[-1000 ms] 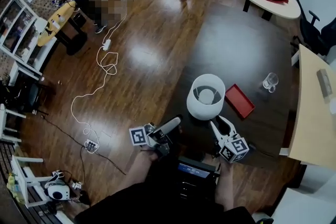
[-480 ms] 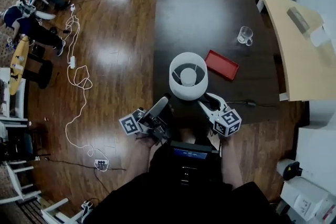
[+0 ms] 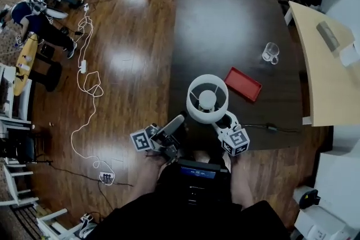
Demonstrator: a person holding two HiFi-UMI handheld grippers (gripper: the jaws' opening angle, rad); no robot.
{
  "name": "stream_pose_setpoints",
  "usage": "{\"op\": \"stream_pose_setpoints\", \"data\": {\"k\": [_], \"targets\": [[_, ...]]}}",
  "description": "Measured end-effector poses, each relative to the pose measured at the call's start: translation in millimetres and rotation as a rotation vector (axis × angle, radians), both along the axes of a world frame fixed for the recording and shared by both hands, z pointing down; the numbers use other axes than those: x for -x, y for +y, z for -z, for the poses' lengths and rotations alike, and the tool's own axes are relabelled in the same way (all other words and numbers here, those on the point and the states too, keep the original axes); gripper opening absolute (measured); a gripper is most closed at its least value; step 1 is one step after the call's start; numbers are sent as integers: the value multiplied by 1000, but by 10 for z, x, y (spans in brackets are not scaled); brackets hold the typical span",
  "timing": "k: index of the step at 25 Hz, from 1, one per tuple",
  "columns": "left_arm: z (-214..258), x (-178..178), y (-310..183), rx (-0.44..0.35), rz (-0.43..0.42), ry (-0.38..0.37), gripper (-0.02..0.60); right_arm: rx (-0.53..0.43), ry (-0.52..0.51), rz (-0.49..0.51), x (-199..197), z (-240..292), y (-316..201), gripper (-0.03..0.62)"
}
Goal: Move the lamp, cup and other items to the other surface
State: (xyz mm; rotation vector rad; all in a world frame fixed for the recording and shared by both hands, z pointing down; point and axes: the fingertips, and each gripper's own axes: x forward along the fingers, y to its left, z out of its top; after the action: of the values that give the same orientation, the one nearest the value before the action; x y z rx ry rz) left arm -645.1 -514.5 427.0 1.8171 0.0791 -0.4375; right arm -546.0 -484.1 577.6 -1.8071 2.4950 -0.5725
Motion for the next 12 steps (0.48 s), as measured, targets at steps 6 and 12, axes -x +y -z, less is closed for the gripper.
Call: {"op": "stream_pose_setpoints", "data": {"k": [6,12], "targets": [[-34,33,-122,2,24,-41,137,-82,42,17,51,55,-197,198],[19,148,-261,-9,49,-63,137,-204,36,32,235,205,-470,158]]}}
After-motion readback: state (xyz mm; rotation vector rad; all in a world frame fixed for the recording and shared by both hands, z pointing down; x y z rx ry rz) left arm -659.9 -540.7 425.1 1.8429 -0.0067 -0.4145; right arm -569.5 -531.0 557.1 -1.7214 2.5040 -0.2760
